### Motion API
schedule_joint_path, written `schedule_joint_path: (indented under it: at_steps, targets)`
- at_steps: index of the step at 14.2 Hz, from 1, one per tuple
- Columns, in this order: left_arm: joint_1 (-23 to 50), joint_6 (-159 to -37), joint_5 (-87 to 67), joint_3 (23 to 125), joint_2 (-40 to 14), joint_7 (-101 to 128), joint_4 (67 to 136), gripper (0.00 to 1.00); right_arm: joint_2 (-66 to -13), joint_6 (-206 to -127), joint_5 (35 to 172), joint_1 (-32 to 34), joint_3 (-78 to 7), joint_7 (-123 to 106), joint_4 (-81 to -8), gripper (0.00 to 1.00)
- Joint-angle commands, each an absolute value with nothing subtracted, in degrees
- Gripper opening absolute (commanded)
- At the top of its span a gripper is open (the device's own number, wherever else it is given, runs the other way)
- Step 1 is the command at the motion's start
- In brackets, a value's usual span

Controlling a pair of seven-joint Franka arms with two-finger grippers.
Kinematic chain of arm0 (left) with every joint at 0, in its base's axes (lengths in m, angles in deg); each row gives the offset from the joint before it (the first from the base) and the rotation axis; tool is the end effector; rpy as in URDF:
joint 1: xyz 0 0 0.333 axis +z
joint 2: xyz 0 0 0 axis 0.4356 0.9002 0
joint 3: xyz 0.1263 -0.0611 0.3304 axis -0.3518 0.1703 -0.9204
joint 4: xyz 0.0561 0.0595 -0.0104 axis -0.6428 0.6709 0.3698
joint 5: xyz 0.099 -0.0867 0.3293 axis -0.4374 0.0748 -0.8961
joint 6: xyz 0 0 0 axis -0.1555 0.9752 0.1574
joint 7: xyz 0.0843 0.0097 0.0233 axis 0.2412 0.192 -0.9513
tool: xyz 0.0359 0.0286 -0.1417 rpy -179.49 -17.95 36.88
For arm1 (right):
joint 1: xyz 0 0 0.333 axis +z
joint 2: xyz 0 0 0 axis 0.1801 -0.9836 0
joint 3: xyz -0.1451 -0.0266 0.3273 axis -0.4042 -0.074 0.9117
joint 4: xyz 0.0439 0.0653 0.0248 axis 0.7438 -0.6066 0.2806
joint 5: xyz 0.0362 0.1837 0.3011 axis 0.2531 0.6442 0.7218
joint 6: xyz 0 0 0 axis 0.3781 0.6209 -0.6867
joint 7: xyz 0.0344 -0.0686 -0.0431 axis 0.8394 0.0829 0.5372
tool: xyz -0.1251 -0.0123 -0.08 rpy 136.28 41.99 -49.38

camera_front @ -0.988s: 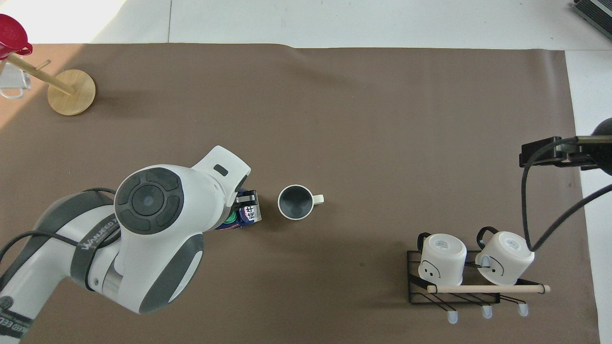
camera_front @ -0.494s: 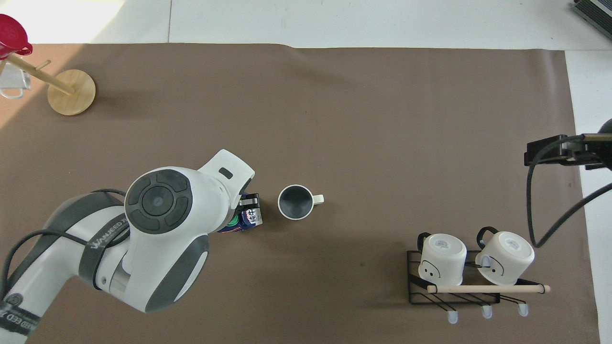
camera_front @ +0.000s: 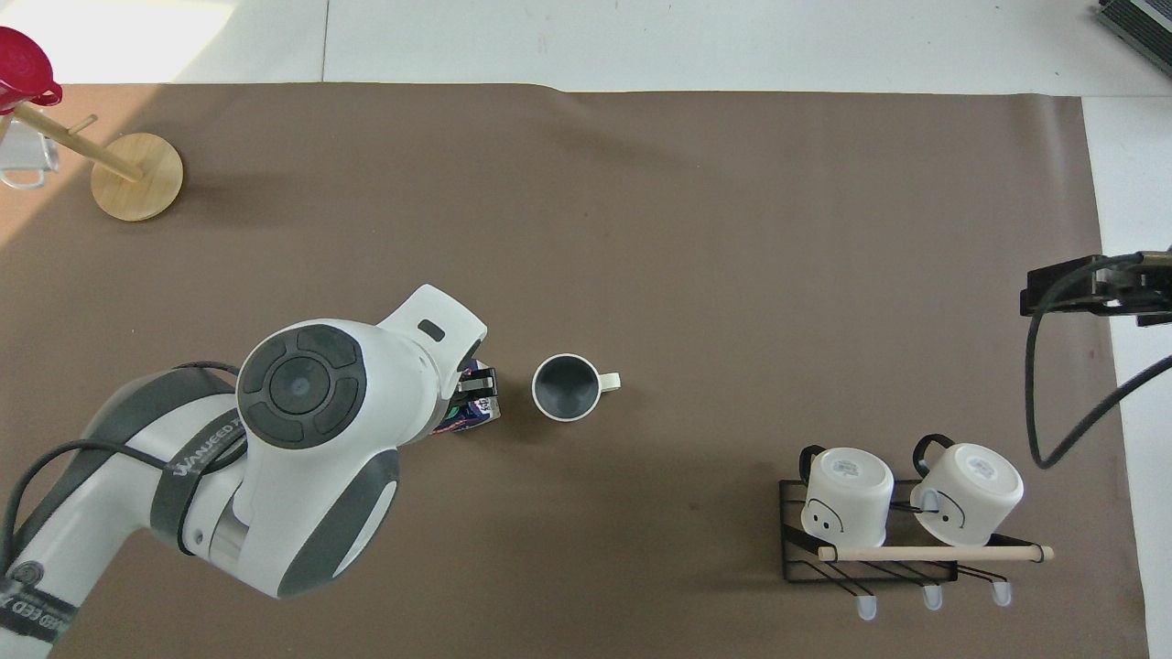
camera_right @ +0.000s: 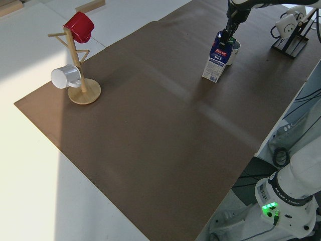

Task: Place cup and milk on table
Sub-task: 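Carry the milk carton beside the black mug with the left gripper and lower it, then open the left gripper and withdraw it from the carton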

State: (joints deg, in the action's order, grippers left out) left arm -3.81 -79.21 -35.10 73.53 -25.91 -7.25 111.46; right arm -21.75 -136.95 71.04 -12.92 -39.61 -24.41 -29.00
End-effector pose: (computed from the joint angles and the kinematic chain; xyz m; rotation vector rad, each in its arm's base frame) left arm 0.4294 -0.2703 0.4752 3.0977 0.1242 0.0744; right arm 0.4975 0.0028 0.6559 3.0970 -0.1799 0.0534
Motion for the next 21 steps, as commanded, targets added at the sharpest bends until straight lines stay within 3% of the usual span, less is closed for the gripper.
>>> schedule_joint_path:
  at_steps: [1,5,9,17,21]
  targets:
    - [-4.59,-80.26,-35.58,72.86,-26.17,-8.13,112.05,1.0,-22.16,-136.47,71.24,-13.45,-39.37,-23.22,-28.25,1.0]
    - [-4.33,-77.72,-35.49,72.86,-28.45,-7.86,110.04,1.0,-22.16,-136.47,71.24,-13.45,-39.28,-23.22,-28.25,1.0]
    - [-3.54,-67.45,-35.4,72.15,-28.72,-6.81,102.58,1.0,-22.16,-136.64,71.24,-13.54,-39.28,-23.05,-28.25,1.0]
    - [11.92,-50.05,-35.31,71.98,-28.63,17.43,87.99,1.0,-21.54,-134.8,70.1,-13.54,-39.46,-23.22,-27.55,1.0]
    - [16.94,-45.03,-35.67,71.8,-28.63,23.75,84.2,1.0,-22.33,-132.17,70.01,-13.72,-39.28,-23.14,-25.36,1.0]
